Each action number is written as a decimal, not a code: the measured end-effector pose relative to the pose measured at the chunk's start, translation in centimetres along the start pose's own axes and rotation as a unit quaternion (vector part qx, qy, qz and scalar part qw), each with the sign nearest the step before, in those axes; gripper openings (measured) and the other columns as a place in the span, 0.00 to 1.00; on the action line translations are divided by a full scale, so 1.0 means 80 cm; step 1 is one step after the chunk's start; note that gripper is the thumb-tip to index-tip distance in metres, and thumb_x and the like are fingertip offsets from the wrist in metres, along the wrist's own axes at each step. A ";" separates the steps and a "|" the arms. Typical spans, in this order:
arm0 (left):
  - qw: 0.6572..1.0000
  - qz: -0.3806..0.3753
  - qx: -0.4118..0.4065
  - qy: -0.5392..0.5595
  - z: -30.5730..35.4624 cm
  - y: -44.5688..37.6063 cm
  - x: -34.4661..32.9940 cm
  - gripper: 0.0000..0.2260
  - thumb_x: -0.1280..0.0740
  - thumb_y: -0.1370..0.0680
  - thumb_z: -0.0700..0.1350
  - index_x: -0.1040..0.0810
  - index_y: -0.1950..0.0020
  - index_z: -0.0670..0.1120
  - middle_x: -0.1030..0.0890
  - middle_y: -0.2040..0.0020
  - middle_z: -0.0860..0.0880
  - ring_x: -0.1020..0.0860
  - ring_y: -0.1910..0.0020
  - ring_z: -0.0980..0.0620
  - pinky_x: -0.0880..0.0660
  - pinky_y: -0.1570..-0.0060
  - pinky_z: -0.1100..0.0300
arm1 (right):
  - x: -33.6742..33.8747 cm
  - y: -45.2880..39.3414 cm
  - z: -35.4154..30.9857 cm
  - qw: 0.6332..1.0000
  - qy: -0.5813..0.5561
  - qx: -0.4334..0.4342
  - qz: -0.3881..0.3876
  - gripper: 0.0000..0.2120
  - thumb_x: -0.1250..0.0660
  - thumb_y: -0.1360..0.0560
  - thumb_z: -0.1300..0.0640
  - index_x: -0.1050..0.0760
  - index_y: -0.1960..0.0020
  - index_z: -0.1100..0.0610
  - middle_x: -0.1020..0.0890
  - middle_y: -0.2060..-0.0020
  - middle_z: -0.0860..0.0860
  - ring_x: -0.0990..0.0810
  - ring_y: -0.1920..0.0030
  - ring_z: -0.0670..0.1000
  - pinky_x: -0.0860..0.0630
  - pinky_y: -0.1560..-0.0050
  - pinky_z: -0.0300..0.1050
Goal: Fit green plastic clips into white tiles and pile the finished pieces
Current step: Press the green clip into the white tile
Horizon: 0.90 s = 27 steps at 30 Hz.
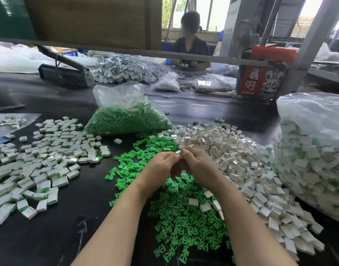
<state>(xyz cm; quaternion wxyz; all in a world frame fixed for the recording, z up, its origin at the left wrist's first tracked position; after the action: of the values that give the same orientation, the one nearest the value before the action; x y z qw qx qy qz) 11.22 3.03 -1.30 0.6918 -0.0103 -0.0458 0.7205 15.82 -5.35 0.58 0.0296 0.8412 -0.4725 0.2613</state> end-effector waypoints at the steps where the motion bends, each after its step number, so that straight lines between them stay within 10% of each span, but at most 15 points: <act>1: 1.000 0.006 0.003 -0.007 -0.001 0.000 0.002 0.16 0.41 0.20 0.48 0.19 0.65 0.51 0.23 0.68 0.51 0.27 0.69 0.56 0.29 0.69 0.66 | 0.000 0.000 0.000 1.000 -0.010 0.004 -0.006 0.19 0.44 0.20 0.50 0.27 0.58 0.65 0.20 0.63 0.65 0.23 0.61 0.64 0.26 0.56 0.60; 5: 0.998 0.018 0.004 -0.063 -0.006 -0.002 0.008 0.16 0.43 0.16 0.46 0.26 0.53 0.33 0.28 0.64 0.46 0.32 0.66 0.53 0.32 0.70 0.68 | 0.004 -0.003 0.006 1.000 -0.020 0.011 -0.004 0.13 0.42 0.22 0.51 0.28 0.62 0.56 0.28 0.73 0.42 0.32 0.69 0.46 0.35 0.64 0.48; 27: 0.970 0.038 -0.026 -0.240 -0.013 -0.005 0.008 0.14 0.44 0.15 0.47 0.22 0.49 0.42 0.20 0.58 0.45 0.25 0.60 0.52 0.26 0.55 0.47 | -0.007 0.005 0.006 0.989 0.148 0.023 -0.008 0.20 0.46 0.18 0.53 0.31 0.68 0.49 0.26 0.72 0.44 0.29 0.69 0.44 0.37 0.66 0.44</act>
<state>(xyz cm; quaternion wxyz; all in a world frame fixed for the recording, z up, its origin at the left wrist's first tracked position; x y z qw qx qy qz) 11.71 3.72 -2.28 0.6320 0.1433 -0.2287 0.7264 15.47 -5.25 -0.15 0.0816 0.7976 -0.4499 0.3934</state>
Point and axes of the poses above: each hand's wrist, its own y-axis away from the middle knuckle, its own x-axis out of the back of the hand, z = x × y, the point moved 9 cm from there along -y, towards the middle knuckle
